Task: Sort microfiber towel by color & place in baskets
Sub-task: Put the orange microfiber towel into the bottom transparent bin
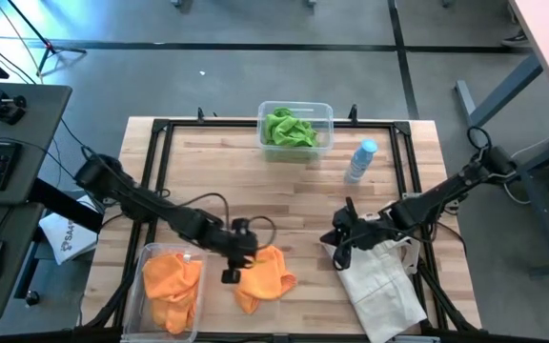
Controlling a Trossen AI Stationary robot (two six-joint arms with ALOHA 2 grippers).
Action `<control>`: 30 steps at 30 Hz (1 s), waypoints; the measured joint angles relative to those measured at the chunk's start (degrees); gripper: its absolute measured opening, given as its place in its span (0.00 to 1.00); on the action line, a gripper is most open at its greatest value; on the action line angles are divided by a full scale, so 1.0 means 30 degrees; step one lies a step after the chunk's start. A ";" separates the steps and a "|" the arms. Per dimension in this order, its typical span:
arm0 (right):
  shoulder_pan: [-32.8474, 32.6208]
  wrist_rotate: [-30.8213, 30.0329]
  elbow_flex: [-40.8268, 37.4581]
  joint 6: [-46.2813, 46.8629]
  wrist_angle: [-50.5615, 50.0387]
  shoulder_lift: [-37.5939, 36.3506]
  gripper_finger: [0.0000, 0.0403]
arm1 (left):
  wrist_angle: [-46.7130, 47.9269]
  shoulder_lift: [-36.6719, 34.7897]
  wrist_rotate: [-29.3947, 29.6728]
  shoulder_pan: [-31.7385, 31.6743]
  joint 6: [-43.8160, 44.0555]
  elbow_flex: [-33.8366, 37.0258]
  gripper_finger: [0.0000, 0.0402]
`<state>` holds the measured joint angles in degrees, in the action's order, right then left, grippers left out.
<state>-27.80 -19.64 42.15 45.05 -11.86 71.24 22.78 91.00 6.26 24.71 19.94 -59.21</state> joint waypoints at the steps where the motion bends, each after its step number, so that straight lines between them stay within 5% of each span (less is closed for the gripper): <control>1: -0.0093 -0.0007 0.0000 0.0004 0.0065 0.0000 0.00 | 0.0369 0.0533 0.0062 -0.0033 -0.0729 -0.0737 0.30; 11: -0.0542 -0.0022 0.0007 -0.0006 0.0182 0.0000 0.00 | 0.4395 0.6213 -0.0591 -0.0619 -0.3674 -0.7095 0.30; 24: -0.0542 -0.0069 0.0029 -0.0598 0.0131 0.0000 0.00 | 0.4932 0.9927 -0.1547 -0.0598 -0.0877 -0.7804 0.29; 30: -0.0542 -0.0567 0.0029 -0.0920 0.0102 0.0000 0.00 | 0.5234 1.0091 -0.1723 -0.0466 -0.0222 -0.7803 0.05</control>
<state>-29.43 -21.34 42.24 42.29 -11.55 71.24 38.48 121.27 1.09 23.31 19.27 -82.61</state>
